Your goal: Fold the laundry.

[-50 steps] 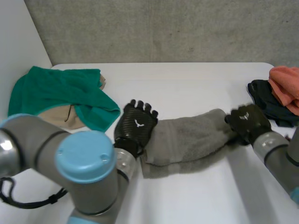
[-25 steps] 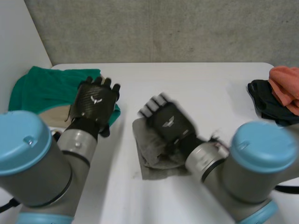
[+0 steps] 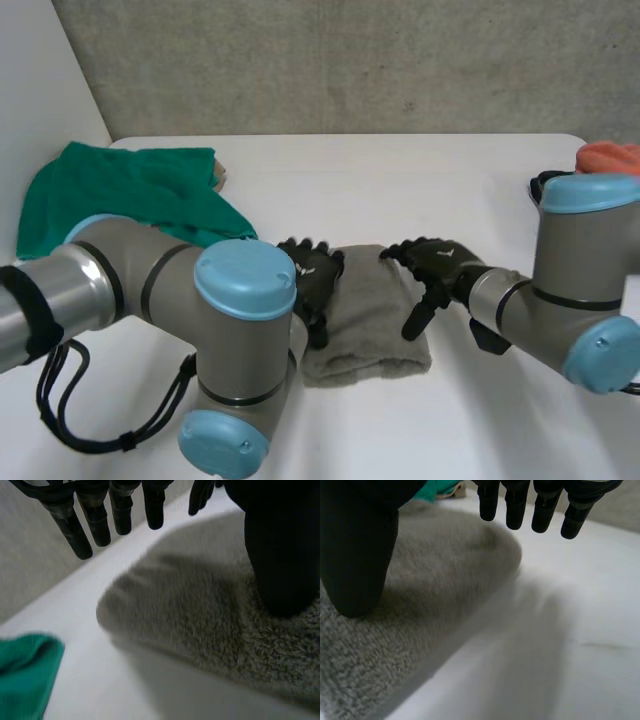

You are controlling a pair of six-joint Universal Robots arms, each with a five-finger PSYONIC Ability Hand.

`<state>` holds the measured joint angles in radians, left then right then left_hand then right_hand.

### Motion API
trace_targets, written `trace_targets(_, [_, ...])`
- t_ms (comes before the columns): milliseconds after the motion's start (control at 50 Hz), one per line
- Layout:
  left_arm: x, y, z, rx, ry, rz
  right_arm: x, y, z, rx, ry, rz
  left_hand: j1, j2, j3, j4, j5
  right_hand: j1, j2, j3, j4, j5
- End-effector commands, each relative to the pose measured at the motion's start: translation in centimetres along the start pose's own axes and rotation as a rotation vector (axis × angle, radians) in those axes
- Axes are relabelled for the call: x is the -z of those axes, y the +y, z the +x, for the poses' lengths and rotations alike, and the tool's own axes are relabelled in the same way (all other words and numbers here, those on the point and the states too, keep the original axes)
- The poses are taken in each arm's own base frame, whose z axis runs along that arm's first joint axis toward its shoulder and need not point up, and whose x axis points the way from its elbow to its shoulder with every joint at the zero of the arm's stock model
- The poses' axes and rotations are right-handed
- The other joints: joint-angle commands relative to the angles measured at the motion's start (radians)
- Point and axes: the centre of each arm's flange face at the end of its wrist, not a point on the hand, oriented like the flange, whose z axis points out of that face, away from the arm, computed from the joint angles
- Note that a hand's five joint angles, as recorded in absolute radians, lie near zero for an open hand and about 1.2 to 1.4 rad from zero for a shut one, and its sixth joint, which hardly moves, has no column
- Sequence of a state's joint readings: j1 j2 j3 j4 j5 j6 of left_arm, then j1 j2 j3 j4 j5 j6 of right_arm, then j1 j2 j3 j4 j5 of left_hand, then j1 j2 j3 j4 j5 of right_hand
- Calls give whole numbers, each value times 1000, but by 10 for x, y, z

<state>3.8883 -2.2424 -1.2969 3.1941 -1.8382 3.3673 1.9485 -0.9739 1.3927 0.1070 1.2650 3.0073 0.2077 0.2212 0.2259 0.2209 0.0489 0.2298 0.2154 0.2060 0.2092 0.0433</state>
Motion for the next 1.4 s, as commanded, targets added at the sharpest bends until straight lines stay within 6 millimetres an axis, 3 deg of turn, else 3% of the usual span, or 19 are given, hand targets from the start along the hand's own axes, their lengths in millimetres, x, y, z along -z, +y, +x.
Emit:
trace_targets(20, [4,18,-6,-38,-39,-111,-19,19,3,144,5,-50,29,16,11,16,14,-55,-41,-31,-35,-43])
trace_targets(100, [5,13,-9,-50,-38,-117,-15,9,5,277,82,-40,29,16,11,16,14,-55,-41,-31,-35,-43])
trace_targets(180, [7,4,-9,-59,-24,-88,2,-13,-7,335,117,33,23,10,5,10,8,-55,-41,-31,-35,-43])
trace_targets(200, [13,-17,-14,-48,-16,-23,4,-15,-8,338,119,45,12,-2,-6,-1,-4,-55,-41,-31,-35,-43])
trace_targets(220, [14,-20,-15,-46,-17,-16,9,-17,-10,350,121,68,12,-2,-6,-2,-4,-55,-41,-31,-35,-43])
trace_targets(280, [30,-56,-22,-20,22,102,21,-15,-18,370,125,131,-6,-19,-24,-19,-22,-55,-41,-31,-35,-43])
trace_targets(320, [34,-66,-25,-12,43,141,31,-18,-25,388,120,184,0,-14,-18,-13,-16,-55,-41,-31,-35,-43])
trace_targets(380, [38,-80,-36,0,64,189,45,-1,-39,406,86,230,3,-11,-15,-10,-13,-55,-41,-31,-35,-43])
trace_targets(400, [37,-81,-40,3,65,193,47,14,-45,411,59,227,6,-8,-12,-7,-10,-55,-41,-31,-35,-43])
trace_targets(480, [33,-81,-49,10,100,200,51,39,-63,434,0,257,18,4,-1,4,2,-55,-41,-31,-35,-43])
trace_targets(620, [30,-80,-50,19,120,198,30,60,-67,499,-6,245,18,4,-1,4,2,-55,-41,-31,-35,-43])
trace_targets(880, [29,-73,-45,17,135,180,14,63,-62,554,7,241,18,4,-1,4,2,-55,-41,-31,-35,-43])
trace_targets(1040, [28,-73,-47,18,130,182,7,51,-63,560,16,279,18,4,-1,4,2,11,25,35,31,23])
trace_targets(1180, [29,-72,-46,18,131,179,18,65,-63,540,0,209,21,7,2,7,5,-4,11,20,17,8])
trace_targets(1260, [29,-72,-45,19,132,179,26,63,-65,533,-7,204,21,7,2,7,5,-16,-1,8,5,-4])
trace_targets(1400, [29,-71,-44,18,136,175,21,57,-65,533,-12,226,21,7,2,7,5,-13,2,11,8,-1])
